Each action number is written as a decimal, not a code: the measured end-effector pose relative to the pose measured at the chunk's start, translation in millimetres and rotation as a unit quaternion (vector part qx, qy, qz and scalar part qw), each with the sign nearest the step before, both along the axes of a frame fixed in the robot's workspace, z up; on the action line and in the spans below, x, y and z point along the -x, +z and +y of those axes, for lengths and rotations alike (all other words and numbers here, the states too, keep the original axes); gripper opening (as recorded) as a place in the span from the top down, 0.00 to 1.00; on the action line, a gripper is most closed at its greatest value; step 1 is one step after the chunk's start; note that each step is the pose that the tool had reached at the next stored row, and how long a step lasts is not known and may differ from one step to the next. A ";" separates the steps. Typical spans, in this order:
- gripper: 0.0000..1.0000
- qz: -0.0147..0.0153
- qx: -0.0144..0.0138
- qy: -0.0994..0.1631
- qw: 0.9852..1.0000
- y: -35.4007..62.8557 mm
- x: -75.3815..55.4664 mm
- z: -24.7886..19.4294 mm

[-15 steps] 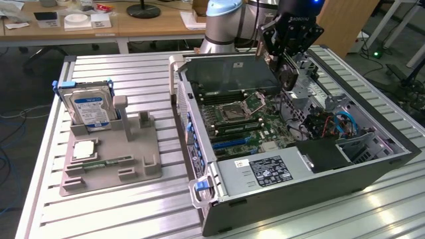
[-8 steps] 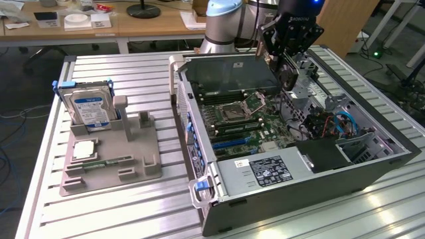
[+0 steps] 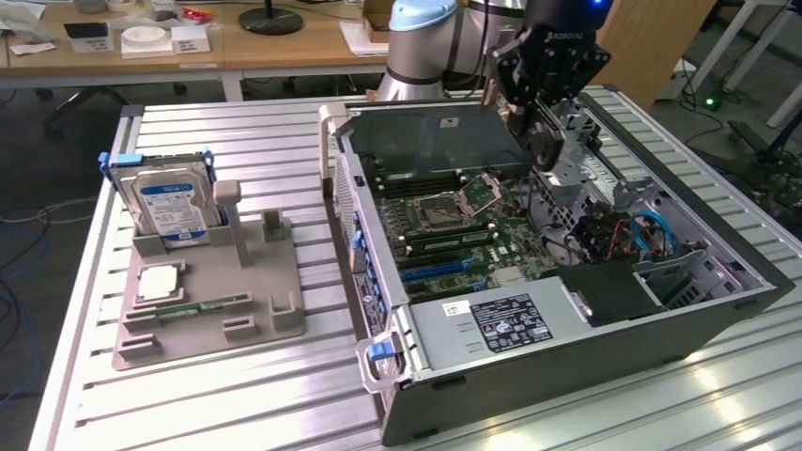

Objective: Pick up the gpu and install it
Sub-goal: 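Insert the gpu into the slot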

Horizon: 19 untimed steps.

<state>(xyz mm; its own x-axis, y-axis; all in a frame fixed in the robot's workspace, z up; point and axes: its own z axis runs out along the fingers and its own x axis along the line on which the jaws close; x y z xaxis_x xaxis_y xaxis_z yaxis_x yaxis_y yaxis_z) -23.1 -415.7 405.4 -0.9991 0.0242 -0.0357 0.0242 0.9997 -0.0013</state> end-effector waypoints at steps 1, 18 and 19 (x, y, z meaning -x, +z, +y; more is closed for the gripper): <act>0.72 0.000 0.000 0.008 1.000 0.0 0.0 0.0; 0.72 0.000 0.000 0.144 0.990 0.0 0.0 0.0; 0.72 0.000 0.000 0.151 0.989 0.0 0.0 0.0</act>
